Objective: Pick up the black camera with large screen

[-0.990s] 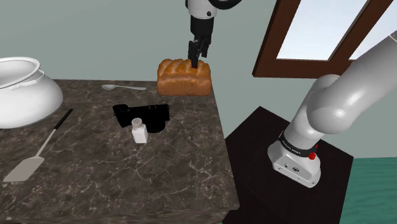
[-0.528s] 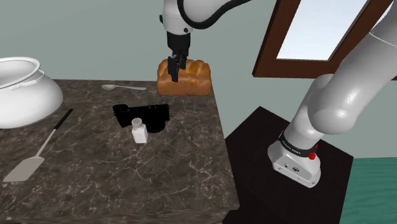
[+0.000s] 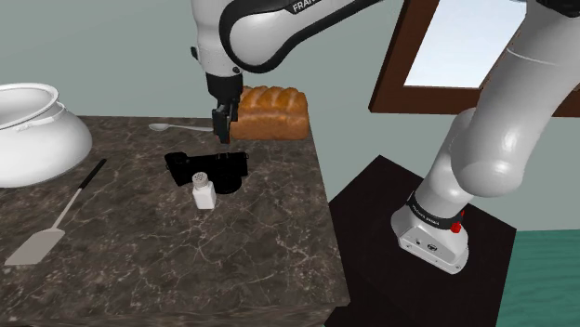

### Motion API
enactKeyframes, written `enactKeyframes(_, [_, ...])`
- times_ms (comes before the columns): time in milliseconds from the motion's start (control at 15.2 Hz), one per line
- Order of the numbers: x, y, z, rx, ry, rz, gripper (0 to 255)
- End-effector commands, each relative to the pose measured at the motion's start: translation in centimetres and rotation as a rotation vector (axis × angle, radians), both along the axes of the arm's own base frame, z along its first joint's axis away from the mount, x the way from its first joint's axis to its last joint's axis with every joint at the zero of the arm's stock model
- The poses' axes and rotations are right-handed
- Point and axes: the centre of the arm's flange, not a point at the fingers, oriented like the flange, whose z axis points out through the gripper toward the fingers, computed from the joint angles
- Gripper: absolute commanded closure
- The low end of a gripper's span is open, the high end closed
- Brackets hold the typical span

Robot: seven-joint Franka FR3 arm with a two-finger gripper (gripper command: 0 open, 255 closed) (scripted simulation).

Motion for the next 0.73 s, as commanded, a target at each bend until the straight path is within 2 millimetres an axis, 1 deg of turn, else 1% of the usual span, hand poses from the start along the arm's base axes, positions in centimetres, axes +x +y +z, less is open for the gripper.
enactKeyframes(0, [0.2, 2.4, -1.1, 0.008, -0.001, 0.049, 0])
enactKeyframes(264, [0.1, 7.1, -2.9, 0.02, -0.004, 0.146, 0])
enactKeyframes(330, [0.0, 7.9, -3.2, 0.023, -0.004, 0.163, 0])
enactKeyframes(660, [0.0, 7.9, -5.8, 0.023, -0.004, 0.163, 0])
